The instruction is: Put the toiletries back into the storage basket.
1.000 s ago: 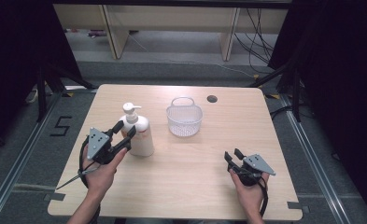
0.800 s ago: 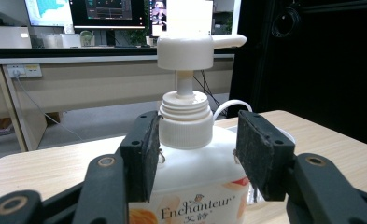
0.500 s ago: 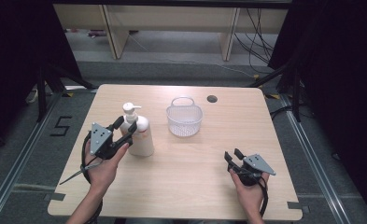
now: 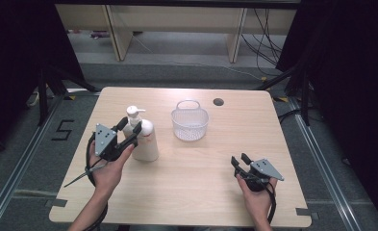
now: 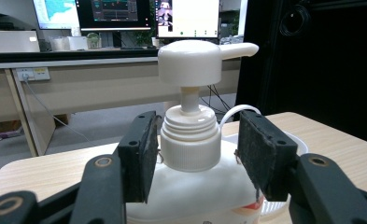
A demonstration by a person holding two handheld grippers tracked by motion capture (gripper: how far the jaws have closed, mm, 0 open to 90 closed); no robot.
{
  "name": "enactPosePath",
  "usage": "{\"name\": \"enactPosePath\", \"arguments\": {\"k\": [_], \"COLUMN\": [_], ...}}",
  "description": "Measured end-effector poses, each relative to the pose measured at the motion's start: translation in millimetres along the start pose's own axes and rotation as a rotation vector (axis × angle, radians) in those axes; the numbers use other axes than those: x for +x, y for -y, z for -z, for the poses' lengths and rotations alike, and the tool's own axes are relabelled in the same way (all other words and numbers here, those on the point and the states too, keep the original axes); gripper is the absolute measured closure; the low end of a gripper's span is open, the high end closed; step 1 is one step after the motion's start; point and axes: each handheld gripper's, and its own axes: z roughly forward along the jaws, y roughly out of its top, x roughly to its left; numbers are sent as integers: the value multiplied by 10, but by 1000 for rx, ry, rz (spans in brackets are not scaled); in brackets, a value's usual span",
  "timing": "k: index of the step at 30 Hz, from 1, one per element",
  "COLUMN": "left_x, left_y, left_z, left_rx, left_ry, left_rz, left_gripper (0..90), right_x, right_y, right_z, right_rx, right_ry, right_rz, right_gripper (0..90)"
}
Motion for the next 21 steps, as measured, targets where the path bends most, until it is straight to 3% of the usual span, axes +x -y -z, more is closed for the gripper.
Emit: {"name": "enactPosePath", "arguments": {"k": [5,9,21], "left_x": [-15,-32,-47], "left_y": [-30,-86,-205], "left_z": [-23,-50,-128], "left_rx": [-4,-11,-8], "left_ry": [-9,-16,-37], "left_rz": [-1,1,1], "left_gripper": [476,476,478], "right_x": [-5,7,-5], "right_y": [-4,0,-4], "right_z": [-1,3,1], "right_rx": [6,6,2], "right_ry": [0,3,7], "right_rz": [10,-11,14], "right_gripper": [544,543,543]}}
